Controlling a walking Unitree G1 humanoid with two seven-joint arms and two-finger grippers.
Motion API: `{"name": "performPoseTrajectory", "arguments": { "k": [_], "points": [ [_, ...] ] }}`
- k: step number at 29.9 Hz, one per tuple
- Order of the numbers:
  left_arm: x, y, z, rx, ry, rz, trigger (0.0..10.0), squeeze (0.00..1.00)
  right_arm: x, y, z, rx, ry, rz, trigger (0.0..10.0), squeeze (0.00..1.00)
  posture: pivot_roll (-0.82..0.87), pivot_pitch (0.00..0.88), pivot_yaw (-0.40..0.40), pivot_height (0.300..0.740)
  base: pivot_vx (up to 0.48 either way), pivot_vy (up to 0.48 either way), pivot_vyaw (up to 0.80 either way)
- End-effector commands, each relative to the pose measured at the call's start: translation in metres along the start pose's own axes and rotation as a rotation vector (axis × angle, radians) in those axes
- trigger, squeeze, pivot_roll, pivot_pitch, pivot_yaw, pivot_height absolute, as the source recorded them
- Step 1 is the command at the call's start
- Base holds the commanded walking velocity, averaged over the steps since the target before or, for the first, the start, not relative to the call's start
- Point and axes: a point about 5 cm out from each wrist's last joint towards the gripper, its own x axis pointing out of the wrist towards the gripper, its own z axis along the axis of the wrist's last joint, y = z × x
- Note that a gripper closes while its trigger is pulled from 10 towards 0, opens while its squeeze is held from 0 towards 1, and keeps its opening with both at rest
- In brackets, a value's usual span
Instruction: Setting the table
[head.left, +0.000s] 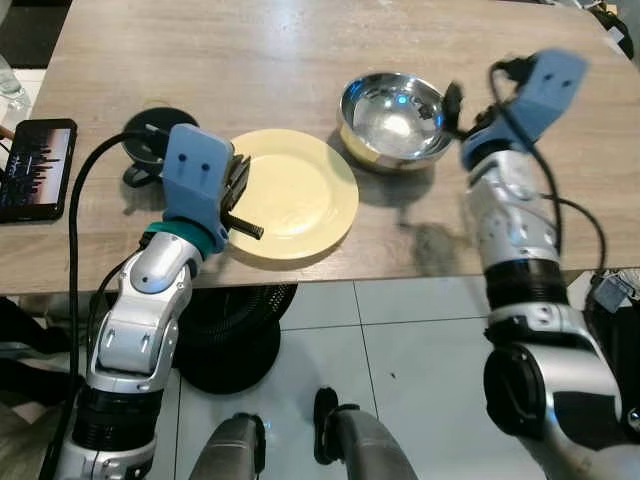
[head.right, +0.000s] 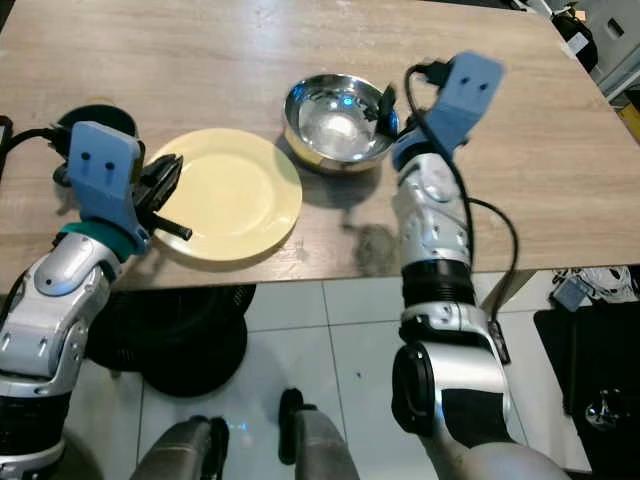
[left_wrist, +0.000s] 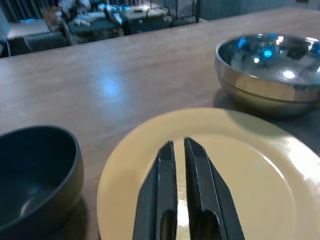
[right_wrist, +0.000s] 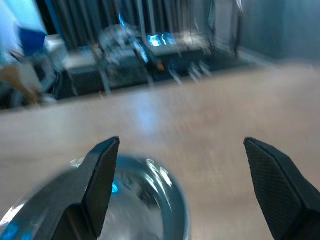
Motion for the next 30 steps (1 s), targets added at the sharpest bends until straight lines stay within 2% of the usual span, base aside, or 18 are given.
{"name": "performPoseTrajectory", "arguments": {
  "k": [1, 3, 4, 5, 6, 7, 9, 10, 11, 12, 15, 18, 21, 23, 30],
  "points": [
    [-0.001, -0.003, -0.003, 0.005, 0.015, -0.017, 10.0, 0.00, -0.011, -0.002, 0.004, -0.015, -0.041, 0.062, 10.0, 0.00, 0.13, 0.136, -0.046, 0.740, 0.000, 0.000, 0.00],
    [-0.001, -0.003, -0.003, 0.008, 0.014, -0.018, 10.0, 0.00, -0.018, 0.000, 0.007, -0.023, -0.063, 0.109, 10.0, 0.00, 0.12, 0.136, -0.044, 0.740, 0.000, 0.000, 0.00],
    [0.000, -0.002, -0.003, 0.012, 0.011, -0.018, 10.0, 0.00, -0.027, 0.002, 0.008, -0.028, -0.068, 0.174, 10.0, 0.00, 0.12, 0.134, -0.039, 0.740, 0.000, 0.000, 0.00],
    [0.000, -0.002, -0.003, 0.012, 0.011, -0.018, 10.0, 0.00, -0.027, 0.002, 0.008, -0.028, -0.068, 0.174, 10.0, 0.00, 0.12, 0.134, -0.039, 0.740, 0.000, 0.000, 0.00],
    [0.001, -0.001, -0.002, 0.014, 0.008, -0.018, 10.0, 0.00, -0.036, 0.004, 0.007, -0.038, -0.051, 0.233, 10.0, 0.00, 0.11, 0.130, -0.036, 0.740, 0.000, 0.000, 0.00],
    [0.001, -0.001, -0.002, 0.014, 0.008, -0.018, 10.0, 0.00, -0.036, 0.004, 0.007, -0.038, -0.051, 0.233, 10.0, 0.00, 0.11, 0.130, -0.036, 0.740, 0.000, 0.000, 0.00],
    [0.003, 0.003, 0.000, 0.019, -0.003, -0.012, 10.0, 0.00, -0.055, 0.007, 0.000, -0.076, -0.008, 0.320, 10.0, 0.00, 0.10, 0.125, -0.033, 0.740, 0.000, 0.000, 0.00],
    [0.003, 0.003, 0.000, 0.019, -0.003, -0.012, 10.0, 0.00, -0.055, 0.007, 0.000, -0.076, -0.008, 0.320, 10.0, 0.00, 0.10, 0.125, -0.033, 0.740, 0.000, 0.000, 0.00],
    [0.003, 0.005, 0.002, 0.023, -0.011, -0.010, 10.0, 0.00, -0.063, 0.006, -0.005, -0.098, 0.007, 0.333, 10.0, 0.00, 0.09, 0.120, -0.034, 0.740, 0.000, 0.000, 0.00],
    [0.002, 0.006, 0.004, 0.026, -0.018, -0.010, 10.0, 0.00, -0.069, 0.003, -0.009, -0.124, 0.016, 0.328, 10.0, 0.00, 0.09, 0.116, -0.036, 0.740, 0.000, 0.000, 0.00],
    [0.002, 0.006, 0.004, 0.026, -0.018, -0.010, 10.0, 0.00, -0.069, 0.003, -0.009, -0.124, 0.016, 0.328, 10.0, 0.00, 0.09, 0.116, -0.036, 0.740, 0.000, 0.000, 0.00],
    [-0.007, 0.008, 0.006, 0.041, -0.035, -0.016, 10.0, 0.00, -0.091, 0.000, -0.024, -0.162, 0.024, 0.295, 10.0, 0.00, 0.10, 0.104, -0.034, 0.740, 0.000, 0.000, 0.00],
    [-0.010, 0.008, 0.007, 0.037, -0.039, -0.008, 10.0, 0.00, -0.098, 0.000, -0.027, -0.169, 0.025, 0.292, 10.0, 0.00, 0.10, 0.100, -0.034, 0.740, 0.000, 0.000, 0.00],
    [-0.011, 0.006, 0.009, 0.028, -0.049, 0.004, 10.0, 0.00, -0.109, -0.001, -0.033, -0.174, 0.032, 0.262, 10.0, 0.00, 0.10, 0.091, -0.040, 0.740, 0.000, 0.000, 0.00],
    [-0.008, -0.002, 0.008, 0.019, -0.057, 0.005, 10.0, 0.00, -0.115, -0.003, -0.044, -0.161, 0.059, 0.209, 10.0, 0.00, 0.10, 0.086, -0.040, 0.740, 0.000, 0.000, 0.00]
  ]
}}
